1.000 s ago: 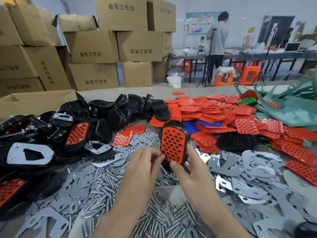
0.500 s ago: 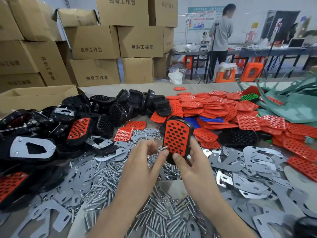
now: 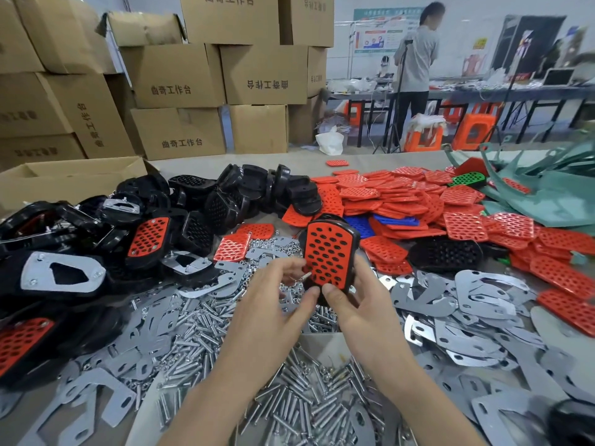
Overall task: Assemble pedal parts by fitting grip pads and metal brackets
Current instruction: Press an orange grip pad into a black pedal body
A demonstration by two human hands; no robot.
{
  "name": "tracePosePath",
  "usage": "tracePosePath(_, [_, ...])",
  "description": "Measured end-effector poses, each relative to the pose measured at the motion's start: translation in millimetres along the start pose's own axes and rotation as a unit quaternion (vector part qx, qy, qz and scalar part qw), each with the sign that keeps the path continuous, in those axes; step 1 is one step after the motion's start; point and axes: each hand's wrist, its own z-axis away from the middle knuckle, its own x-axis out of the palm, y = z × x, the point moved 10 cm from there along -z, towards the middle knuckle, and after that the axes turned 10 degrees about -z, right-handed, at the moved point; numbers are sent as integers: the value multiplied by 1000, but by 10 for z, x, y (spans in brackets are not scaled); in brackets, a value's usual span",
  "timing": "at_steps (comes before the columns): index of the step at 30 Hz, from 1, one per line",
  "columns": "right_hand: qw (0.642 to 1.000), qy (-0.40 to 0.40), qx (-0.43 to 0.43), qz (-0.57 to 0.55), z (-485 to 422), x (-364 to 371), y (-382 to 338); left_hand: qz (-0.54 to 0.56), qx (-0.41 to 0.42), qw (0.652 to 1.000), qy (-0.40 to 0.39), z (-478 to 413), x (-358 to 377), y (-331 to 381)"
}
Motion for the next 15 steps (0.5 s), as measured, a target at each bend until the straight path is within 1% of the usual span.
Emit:
tracePosePath(4, [1000,8,6,-21,1,-38,3,138,-72,988,-9,-17,18,-107])
tracePosePath(6, [1000,0,8,-22,8,-19,7,184,-89,978,-48,-19,111,-119])
tracePosePath(8, [999,-5,8,-32,12,-6,15,220,-89,968,-84,-7,186,-94])
tracePosePath(10, [999,-6,3,-41,3,-6,17,234,-86,962,-109,-6,222,-63])
tracePosePath(12, [999,-5,0,-37,-8,-10,37,242,-100,958,-120,-3,253,-68])
tracePosePath(15, [999,-14,15,-45,7,49,112,228,-115,962,-102,14,273,-113])
